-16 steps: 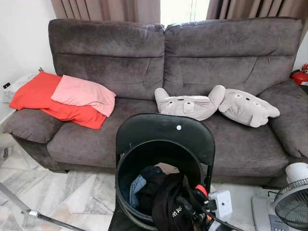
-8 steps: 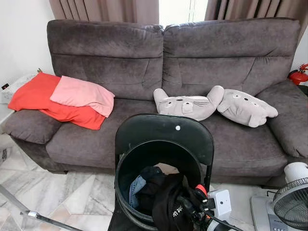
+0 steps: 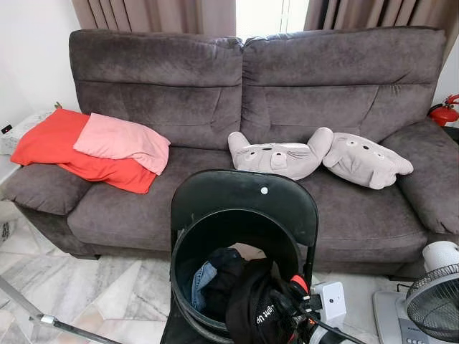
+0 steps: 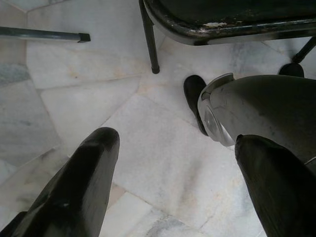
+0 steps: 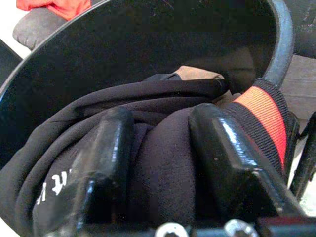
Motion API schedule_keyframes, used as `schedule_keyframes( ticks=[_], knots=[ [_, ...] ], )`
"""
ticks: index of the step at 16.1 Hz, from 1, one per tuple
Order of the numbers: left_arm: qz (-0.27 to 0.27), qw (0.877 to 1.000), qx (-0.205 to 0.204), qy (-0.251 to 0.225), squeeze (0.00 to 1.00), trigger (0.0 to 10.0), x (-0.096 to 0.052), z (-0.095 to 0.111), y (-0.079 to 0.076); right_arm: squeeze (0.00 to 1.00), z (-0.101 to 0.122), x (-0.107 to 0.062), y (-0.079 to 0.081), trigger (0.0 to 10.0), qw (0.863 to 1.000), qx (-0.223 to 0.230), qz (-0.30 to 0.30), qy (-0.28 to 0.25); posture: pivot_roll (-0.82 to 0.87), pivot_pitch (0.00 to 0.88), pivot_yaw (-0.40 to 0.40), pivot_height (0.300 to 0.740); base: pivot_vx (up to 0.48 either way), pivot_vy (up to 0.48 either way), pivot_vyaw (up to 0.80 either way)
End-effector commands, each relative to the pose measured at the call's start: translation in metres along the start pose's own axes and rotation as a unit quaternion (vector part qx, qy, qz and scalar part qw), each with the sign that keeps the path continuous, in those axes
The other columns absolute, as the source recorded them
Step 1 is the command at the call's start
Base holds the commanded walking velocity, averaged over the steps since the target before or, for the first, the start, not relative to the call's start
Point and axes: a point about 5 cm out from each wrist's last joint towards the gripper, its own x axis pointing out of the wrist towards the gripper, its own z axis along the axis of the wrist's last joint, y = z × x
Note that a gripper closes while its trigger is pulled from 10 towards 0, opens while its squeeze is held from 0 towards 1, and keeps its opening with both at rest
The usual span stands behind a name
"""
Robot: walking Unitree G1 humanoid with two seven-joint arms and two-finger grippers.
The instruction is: Hang hanger
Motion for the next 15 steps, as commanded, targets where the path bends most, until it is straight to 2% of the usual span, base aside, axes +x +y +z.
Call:
schedule_keyframes(
  ticks=[1, 8, 10, 14, 15],
  knots=[
    [-0.001, 1.0, 0.007, 0.012, 0.0, 10.0, -0.001, -0.006, 0.001, 0.0, -0.019, -0.004, -0.002, 0.0, 0.999, 0.014, -0.011, 0.047, 0.03, 0.019, 0.049, 0.74, 0.0, 0.0, 0.0],
    [-0.007, 1.0, 0.009, 0.015, 0.0, 10.0, -0.001, -0.007, -0.001, 0.0, -0.021, -0.003, -0.001, 0.0, 0.999, 0.008, -0.006, 0.052, 0.03, 0.005, 0.045, 0.74, 0.0, 0.0, 0.0],
    [-0.008, 1.0, 0.01, 0.015, 0.0, 10.0, -0.001, -0.007, -0.001, 0.0, -0.018, -0.002, -0.002, 0.0, 0.999, -0.008, -0.012, 0.038, 0.03, 0.007, 0.044, 0.74, 0.0, 0.0, 0.0],
    [-0.005, 1.0, 0.009, 0.014, 0.0, 10.0, -0.001, -0.006, -0.001, 0.0, 0.002, -0.003, -0.008, 0.0, 0.998, -0.016, -0.048, -0.035, 0.02, 0.012, 0.044, 0.74, 0.0, 0.0, 0.0],
    [-0.003, 1.0, 0.01, 0.012, 0.0, 10.0, -0.001, -0.005, 0.0, 0.0, 0.02, -0.014, -0.011, 0.0, 0.99, -0.026, -0.094, -0.106, 0.01, 0.015, 0.046, 0.74, 0.0, 0.0, 0.0]
  ],
)
